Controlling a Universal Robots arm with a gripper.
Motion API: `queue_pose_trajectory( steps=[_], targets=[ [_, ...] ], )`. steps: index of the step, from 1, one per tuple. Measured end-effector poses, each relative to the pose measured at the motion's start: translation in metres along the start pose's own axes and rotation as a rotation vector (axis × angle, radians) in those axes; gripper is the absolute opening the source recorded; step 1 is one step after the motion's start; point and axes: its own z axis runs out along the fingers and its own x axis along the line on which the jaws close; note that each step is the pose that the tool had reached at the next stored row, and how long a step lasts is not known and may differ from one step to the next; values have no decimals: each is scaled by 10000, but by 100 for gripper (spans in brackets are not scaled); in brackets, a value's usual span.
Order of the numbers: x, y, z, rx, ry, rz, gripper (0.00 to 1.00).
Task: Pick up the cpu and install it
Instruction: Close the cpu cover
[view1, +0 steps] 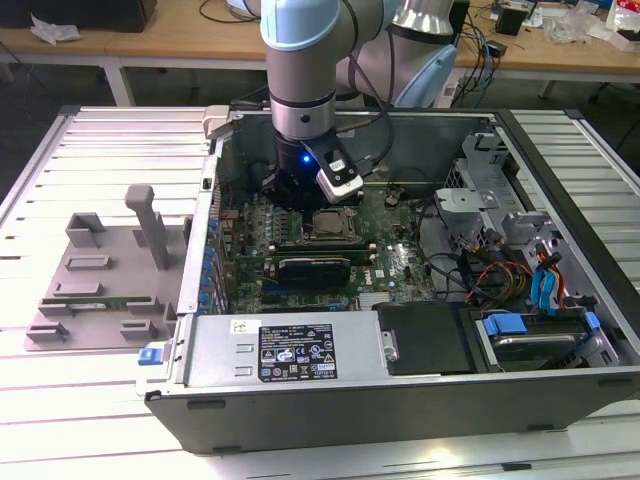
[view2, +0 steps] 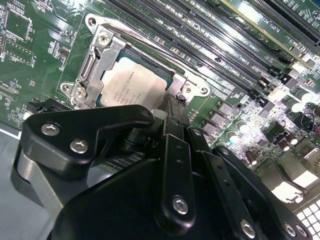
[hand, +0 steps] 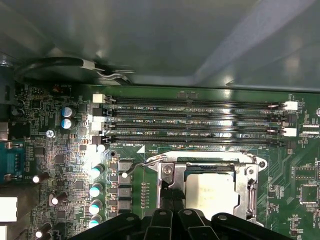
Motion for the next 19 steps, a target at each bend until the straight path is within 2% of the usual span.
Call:
queue_pose_trajectory(
  steps=[6,9,15,19],
  targets=[
    [-3,0,-62,-1,-1,1,11],
    [-9,-1,-149,1,0,1,11],
    [-24,-1,-166,5,2,-1,11],
    [-220,-5,-153,3,3,0,11]
  ],
)
